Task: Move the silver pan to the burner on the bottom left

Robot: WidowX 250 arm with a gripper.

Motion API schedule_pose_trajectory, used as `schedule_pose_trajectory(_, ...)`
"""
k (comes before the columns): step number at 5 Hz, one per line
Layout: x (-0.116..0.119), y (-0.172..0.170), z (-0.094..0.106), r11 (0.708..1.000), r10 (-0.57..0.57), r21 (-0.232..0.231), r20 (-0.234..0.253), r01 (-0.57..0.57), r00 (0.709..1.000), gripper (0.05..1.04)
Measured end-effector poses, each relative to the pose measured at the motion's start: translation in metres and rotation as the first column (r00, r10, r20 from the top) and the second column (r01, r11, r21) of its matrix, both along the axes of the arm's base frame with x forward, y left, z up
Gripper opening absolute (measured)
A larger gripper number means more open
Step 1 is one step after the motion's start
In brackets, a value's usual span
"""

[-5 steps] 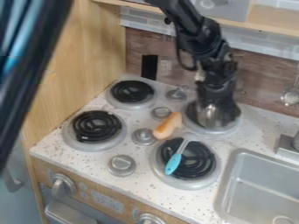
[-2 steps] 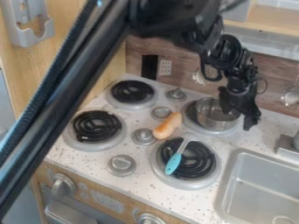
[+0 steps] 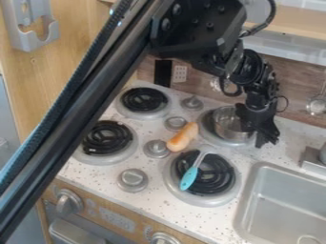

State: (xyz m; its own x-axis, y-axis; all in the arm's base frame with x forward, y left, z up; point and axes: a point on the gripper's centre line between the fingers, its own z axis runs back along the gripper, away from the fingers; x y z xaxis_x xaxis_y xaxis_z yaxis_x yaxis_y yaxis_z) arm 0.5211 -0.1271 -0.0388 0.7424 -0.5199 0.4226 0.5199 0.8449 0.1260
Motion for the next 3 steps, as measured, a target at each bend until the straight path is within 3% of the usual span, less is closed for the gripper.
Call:
schedule_pose_trajectory(1,-0.0001,-0.0004,0.0017,1.000,-0.017,0.007,-0.004,0.017,1.000,0.134)
schedule_pose_trajectory(3,-0.0059,0.0019,0.0004,0.998,-0.042,0.033,-0.045,0.044,0.998,0.065)
